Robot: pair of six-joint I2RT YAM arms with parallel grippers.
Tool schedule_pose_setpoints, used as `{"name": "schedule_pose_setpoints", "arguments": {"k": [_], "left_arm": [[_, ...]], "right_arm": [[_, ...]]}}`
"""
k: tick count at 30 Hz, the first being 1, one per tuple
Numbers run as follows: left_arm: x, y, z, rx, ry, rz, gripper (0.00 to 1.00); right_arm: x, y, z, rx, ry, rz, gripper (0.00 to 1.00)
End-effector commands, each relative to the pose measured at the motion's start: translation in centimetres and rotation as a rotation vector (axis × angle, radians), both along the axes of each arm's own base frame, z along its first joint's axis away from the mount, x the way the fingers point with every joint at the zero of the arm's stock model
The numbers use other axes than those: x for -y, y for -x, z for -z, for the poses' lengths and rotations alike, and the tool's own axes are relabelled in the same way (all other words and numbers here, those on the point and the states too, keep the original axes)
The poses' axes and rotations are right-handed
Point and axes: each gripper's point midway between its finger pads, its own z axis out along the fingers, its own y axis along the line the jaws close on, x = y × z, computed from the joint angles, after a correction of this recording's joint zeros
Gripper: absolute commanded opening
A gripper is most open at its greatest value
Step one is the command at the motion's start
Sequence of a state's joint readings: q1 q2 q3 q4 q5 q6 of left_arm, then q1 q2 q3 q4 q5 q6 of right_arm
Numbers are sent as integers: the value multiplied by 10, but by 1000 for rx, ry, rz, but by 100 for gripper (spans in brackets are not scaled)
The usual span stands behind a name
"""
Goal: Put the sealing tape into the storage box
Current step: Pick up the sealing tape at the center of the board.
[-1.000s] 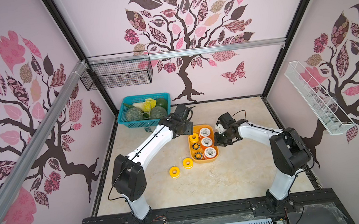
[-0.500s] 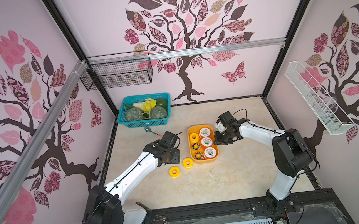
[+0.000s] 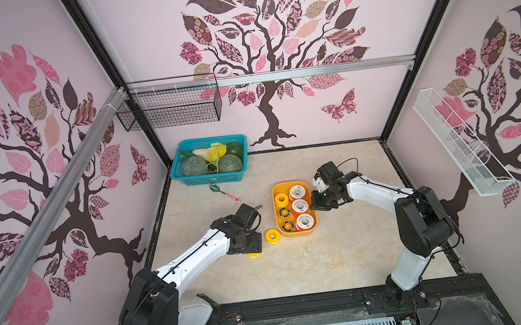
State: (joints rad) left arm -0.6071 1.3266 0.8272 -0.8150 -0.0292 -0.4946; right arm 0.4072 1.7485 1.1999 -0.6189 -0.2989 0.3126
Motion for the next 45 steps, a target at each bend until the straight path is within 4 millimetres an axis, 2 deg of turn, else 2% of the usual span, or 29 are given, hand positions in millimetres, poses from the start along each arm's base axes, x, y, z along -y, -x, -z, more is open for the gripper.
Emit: {"name": "schedule_pose_setpoints", "arguments": {"k": [1, 5, 15, 25, 45], "left_arm": [[11, 1, 11, -29, 26, 37, 79], [7, -2, 19, -32, -24, 35, 79], [16, -7, 35, -53, -68, 82, 79], [14, -15, 39, -43, -116, 86, 75], [11, -17, 35, -21, -127, 76, 60]], "right_arm": [[-5, -8, -27, 68, -24, -12, 21], [-5, -8, -26, 66, -22, -15, 21], [-4, -7, -27, 65, -18, -17, 21], [-4, -8, -29, 68, -16, -21, 21], [-4, -6, -29, 65, -14, -25, 19]]}}
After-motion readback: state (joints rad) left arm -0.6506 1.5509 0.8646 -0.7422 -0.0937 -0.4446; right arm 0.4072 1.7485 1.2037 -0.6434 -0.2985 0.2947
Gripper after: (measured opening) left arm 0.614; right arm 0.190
